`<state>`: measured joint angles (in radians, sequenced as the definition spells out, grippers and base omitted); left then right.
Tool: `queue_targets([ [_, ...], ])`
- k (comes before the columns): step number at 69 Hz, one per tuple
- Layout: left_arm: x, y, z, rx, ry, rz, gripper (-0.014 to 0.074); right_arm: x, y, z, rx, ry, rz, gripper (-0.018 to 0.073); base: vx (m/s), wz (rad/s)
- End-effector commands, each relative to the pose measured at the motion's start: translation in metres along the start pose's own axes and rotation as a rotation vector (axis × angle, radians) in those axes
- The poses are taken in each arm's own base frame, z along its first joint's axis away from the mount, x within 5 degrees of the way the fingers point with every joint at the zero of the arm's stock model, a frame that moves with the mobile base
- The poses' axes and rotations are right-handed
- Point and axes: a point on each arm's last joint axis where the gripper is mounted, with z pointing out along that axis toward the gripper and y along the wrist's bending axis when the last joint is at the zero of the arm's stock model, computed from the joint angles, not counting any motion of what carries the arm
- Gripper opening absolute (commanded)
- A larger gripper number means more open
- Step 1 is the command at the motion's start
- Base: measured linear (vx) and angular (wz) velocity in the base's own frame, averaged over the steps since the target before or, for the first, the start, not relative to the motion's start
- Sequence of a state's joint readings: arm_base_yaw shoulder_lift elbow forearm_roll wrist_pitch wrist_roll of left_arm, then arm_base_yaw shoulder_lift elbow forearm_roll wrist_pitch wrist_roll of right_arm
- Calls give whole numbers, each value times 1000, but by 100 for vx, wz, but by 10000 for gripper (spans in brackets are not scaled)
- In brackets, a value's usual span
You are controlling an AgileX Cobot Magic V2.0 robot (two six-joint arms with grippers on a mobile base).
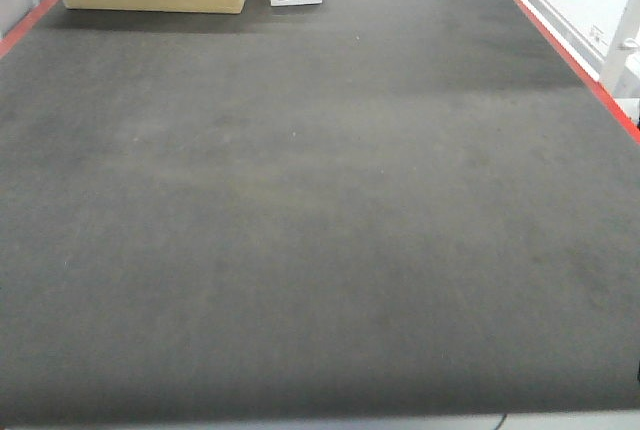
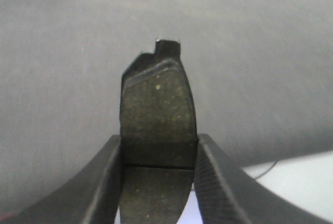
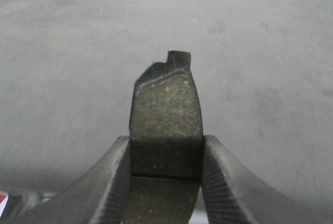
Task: Move and align brake pads A on conveyor
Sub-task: 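Turn and approach the black belt conveyor with both pads held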
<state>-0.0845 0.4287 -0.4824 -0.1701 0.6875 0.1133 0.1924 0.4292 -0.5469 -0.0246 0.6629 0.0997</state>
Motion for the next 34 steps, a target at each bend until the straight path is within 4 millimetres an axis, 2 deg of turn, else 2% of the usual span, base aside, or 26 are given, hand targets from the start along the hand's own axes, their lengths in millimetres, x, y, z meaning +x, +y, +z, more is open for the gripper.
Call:
queue_targets([
  [1,-15,-1,-4,6,-108,-15,-6,-17,1,-5,-4,-119,-6,-7,31,-1],
  [34,-15,-1,-4,6,-109,-15,-6,-17,1,-5,-4,-119,-6,-7,27,-2],
])
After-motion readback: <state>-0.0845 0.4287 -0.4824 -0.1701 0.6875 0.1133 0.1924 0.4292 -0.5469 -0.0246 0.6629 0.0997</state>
